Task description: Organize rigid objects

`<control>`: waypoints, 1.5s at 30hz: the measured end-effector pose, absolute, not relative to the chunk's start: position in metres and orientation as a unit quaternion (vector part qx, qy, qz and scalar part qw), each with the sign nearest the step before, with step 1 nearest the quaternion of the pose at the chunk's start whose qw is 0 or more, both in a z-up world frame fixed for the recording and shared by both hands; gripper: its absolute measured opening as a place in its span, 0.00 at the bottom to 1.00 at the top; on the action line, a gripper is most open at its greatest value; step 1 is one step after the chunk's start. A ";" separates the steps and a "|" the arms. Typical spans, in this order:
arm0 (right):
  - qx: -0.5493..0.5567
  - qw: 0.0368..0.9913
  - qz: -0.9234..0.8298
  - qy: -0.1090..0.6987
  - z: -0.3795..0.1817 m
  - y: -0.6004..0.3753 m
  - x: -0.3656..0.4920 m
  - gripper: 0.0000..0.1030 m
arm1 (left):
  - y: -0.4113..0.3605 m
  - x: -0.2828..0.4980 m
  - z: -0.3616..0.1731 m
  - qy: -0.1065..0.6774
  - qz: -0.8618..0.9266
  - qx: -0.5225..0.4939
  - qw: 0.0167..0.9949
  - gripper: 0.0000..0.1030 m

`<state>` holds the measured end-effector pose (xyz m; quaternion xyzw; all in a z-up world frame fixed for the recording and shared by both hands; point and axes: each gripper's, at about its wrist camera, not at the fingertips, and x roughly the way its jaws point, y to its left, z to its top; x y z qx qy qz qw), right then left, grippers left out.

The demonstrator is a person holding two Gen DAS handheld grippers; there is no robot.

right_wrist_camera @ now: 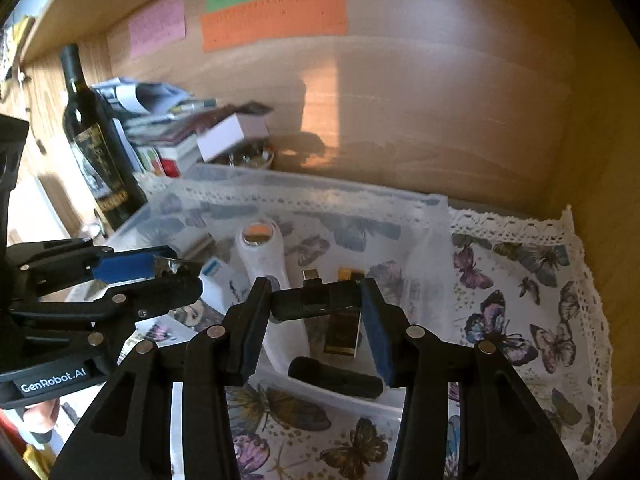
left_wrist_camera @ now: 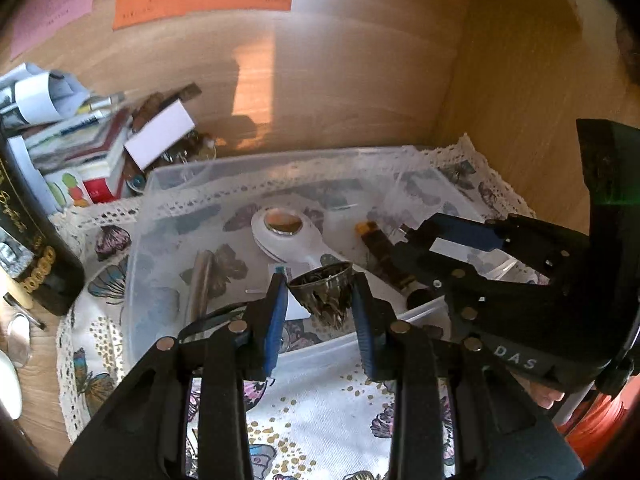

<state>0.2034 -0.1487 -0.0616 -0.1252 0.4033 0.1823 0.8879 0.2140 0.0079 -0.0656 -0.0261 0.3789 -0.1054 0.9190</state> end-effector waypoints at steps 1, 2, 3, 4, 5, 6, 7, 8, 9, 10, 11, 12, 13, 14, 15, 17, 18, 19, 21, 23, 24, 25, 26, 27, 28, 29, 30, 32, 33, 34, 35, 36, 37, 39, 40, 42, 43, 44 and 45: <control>-0.127 0.887 0.181 0.405 -0.064 -0.149 0.204 0.41 | 0.009 0.214 -0.066 0.378 -0.104 -0.027 0.920 0.31; -0.129 0.887 0.178 0.406 -0.065 -0.149 0.204 0.41 | 0.009 0.213 -0.065 0.378 -0.104 -0.025 0.920 0.31; -0.130 0.885 0.180 0.409 -0.066 -0.149 0.205 0.41 | 0.009 0.213 -0.065 0.377 -0.104 -0.025 0.920 0.31; -0.129 0.884 0.183 0.411 -0.066 -0.149 0.205 0.42 | 0.010 0.211 -0.064 0.375 -0.104 -0.025 0.921 0.31; -0.127 0.884 0.184 0.411 -0.065 -0.149 0.204 0.43 | 0.010 0.211 -0.063 0.373 -0.104 -0.024 0.922 0.31; -0.125 0.884 0.186 0.410 -0.064 -0.150 0.204 0.44 | 0.011 0.209 -0.062 0.371 -0.104 -0.025 0.922 0.31; -0.123 0.886 0.187 0.407 -0.061 -0.150 0.203 0.44 | 0.011 0.206 -0.060 0.368 -0.103 -0.025 0.924 0.31; -0.121 0.887 0.188 0.404 -0.059 -0.150 0.201 0.44 | 0.012 0.204 -0.058 0.365 -0.103 -0.025 0.925 0.31; -0.121 0.889 0.188 0.401 -0.056 -0.150 0.199 0.44 | 0.013 0.201 -0.056 0.361 -0.101 -0.025 0.927 0.31; -0.120 0.891 0.188 0.395 -0.051 -0.151 0.197 0.44 | 0.013 0.198 -0.053 0.355 -0.099 -0.024 0.929 0.31; -0.119 0.894 0.188 0.390 -0.047 -0.152 0.193 0.44 | 0.014 0.194 -0.050 0.349 -0.097 -0.022 0.932 0.31; -0.119 0.896 0.188 0.385 -0.043 -0.152 0.191 0.44 | 0.014 0.190 -0.046 0.343 -0.096 -0.022 0.934 0.31; -0.119 0.899 0.188 0.377 -0.038 -0.152 0.187 0.45 | 0.015 0.183 -0.041 0.333 -0.094 -0.022 0.938 0.31; -0.119 0.902 0.188 0.371 -0.033 -0.152 0.184 0.45 | 0.016 0.179 -0.037 0.326 -0.092 -0.022 0.940 0.31; -0.119 0.906 0.189 0.361 -0.026 -0.153 0.178 0.47 | 0.017 0.175 -0.034 0.319 -0.091 -0.021 0.943 0.33; -0.117 0.912 0.189 0.345 -0.016 -0.153 0.170 0.50 | 0.018 0.162 -0.024 0.299 -0.085 -0.018 0.950 0.35; -0.116 0.916 0.190 0.332 -0.009 -0.154 0.163 0.51 | 0.018 0.156 -0.020 0.289 -0.082 -0.016 0.954 0.37; -0.114 0.919 0.191 0.325 -0.004 -0.155 0.158 0.54 | 0.018 0.149 -0.016 0.278 -0.078 -0.014 0.957 0.39; -0.110 0.926 0.192 0.305 0.007 -0.156 0.147 0.59 | 0.020 0.138 -0.009 0.260 -0.070 -0.012 0.963 0.41; -0.108 0.932 0.194 0.286 0.017 -0.157 0.136 0.63 | 0.020 0.125 -0.001 0.241 -0.065 -0.008 0.968 0.45; -0.107 0.936 0.194 0.274 0.023 -0.158 0.128 0.67 | 0.020 0.119 0.002 0.232 -0.063 -0.008 0.971 0.50; -0.107 0.938 0.195 0.266 0.026 -0.159 0.123 0.71 | 0.020 0.110 0.006 0.220 -0.060 -0.008 0.974 0.54; -0.107 0.941 0.195 0.256 0.030 -0.160 0.116 0.72 | 0.019 0.106 0.009 0.212 -0.057 -0.007 0.975 0.56; -0.107 0.943 0.195 0.248 0.033 -0.160 0.111 0.74 | 0.019 0.100 0.011 0.204 -0.054 -0.005 0.978 0.60; -0.106 0.945 0.195 0.240 0.037 -0.161 0.105 0.77 | 0.018 0.093 0.014 0.194 -0.050 -0.003 0.980 0.64; -0.104 0.947 0.197 0.232 0.040 -0.161 0.099 0.79 | 0.017 0.087 0.016 0.187 -0.046 -0.001 0.981 0.67; -0.102 0.948 0.198 0.227 0.041 -0.162 0.096 0.82 | 0.016 0.082 0.018 0.180 -0.042 0.000 0.983 0.72; -0.099 0.950 0.199 0.217 0.045 -0.162 0.088 0.86 | 0.015 0.072 0.020 0.170 -0.035 -0.001 0.985 0.80; -0.097 0.952 0.199 0.214 0.046 -0.163 0.084 0.87 | 0.015 0.069 0.021 0.167 -0.033 -0.002 0.985 0.84; -0.095 0.952 0.200 0.211 0.047 -0.163 0.082 0.90 | 0.015 0.064 0.022 0.163 -0.030 -0.004 0.986 0.87; -0.093 0.953 0.200 0.209 0.048 -0.164 0.080 0.92 | 0.014 0.060 0.023 0.158 -0.027 -0.004 0.987 0.88; -0.091 0.954 0.199 0.206 0.048 -0.165 0.078 0.96 | 0.014 0.057 0.024 0.154 -0.025 -0.004 0.988 0.90; -0.090 0.955 0.197 0.203 0.049 -0.166 0.075 0.98 | 0.014 0.053 0.025 0.149 -0.023 -0.003 0.989 0.91; -0.089 0.957 0.195 0.198 0.050 -0.166 0.071 0.98 | 0.013 0.048 0.026 0.144 -0.021 -0.001 0.989 0.93; -0.088 0.957 0.195 0.197 0.050 -0.166 0.069 0.98 | 0.013 0.046 0.027 0.142 -0.022 -0.001 0.990 0.94; -0.085 0.957 0.196 0.196 0.051 -0.168 0.066 0.99 | 0.011 0.042 0.028 0.139 -0.022 0.001 0.990 0.95; -0.084 0.957 0.196 0.196 0.051 -0.168 0.066 0.99 | 0.010 0.040 0.028 0.137 -0.021 0.002 0.990 0.95; -0.084 0.957 0.196 0.195 0.051 -0.168 0.065 0.99 | 0.010 0.039 0.028 0.136 -0.020 0.002 0.991 0.95; -0.084 0.957 0.195 0.195 0.051 -0.168 0.064 0.99 | 0.010 0.038 0.028 0.135 -0.020 0.002 0.991 0.96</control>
